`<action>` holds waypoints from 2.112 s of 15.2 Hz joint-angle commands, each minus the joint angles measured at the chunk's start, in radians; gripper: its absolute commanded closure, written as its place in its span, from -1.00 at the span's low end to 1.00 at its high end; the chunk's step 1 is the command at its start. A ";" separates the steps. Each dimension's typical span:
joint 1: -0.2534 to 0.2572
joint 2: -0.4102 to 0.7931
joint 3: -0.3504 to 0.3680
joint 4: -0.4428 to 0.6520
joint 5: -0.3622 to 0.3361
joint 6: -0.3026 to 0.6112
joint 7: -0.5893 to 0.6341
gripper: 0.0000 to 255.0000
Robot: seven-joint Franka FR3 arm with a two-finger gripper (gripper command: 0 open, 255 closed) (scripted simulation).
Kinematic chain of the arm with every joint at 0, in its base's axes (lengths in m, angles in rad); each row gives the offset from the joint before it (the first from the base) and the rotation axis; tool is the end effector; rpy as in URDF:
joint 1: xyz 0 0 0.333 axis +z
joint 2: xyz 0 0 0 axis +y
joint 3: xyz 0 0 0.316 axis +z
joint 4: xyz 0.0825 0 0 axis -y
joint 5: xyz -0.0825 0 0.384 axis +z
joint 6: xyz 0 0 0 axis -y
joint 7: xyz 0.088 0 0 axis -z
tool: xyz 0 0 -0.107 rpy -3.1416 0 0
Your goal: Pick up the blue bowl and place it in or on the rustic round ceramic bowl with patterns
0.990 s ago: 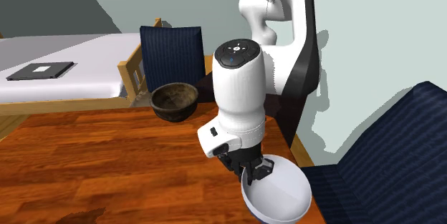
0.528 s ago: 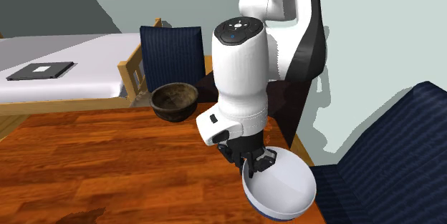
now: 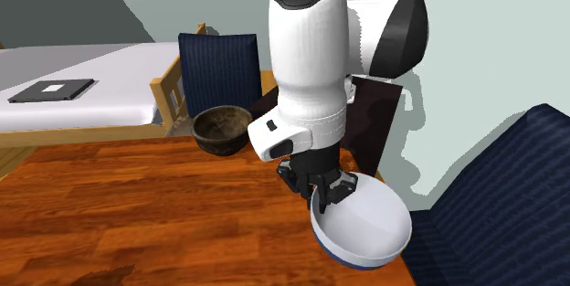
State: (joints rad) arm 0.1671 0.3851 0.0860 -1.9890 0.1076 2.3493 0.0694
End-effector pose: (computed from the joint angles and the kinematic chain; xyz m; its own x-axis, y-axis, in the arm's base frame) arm 0.5873 0.1518 0.2676 0.9940 0.1029 -0.0361 0.0987 -0.9896 -0.1044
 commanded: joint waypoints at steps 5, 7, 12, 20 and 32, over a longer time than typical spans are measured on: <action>-0.001 -0.048 0.000 0.018 -0.001 -0.066 0.006 1.00; -0.002 -0.064 0.000 0.025 -0.002 -0.089 0.008 1.00; -0.003 -0.101 0.000 0.045 -0.002 -0.146 0.013 1.00; -0.042 -0.192 -0.020 -0.012 0.007 -0.185 -0.046 1.00; -0.188 -0.373 -0.140 -0.225 0.010 -0.180 -0.314 1.00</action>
State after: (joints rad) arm -0.0095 0.0189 -0.0429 -2.2086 0.1195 2.1723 -0.2225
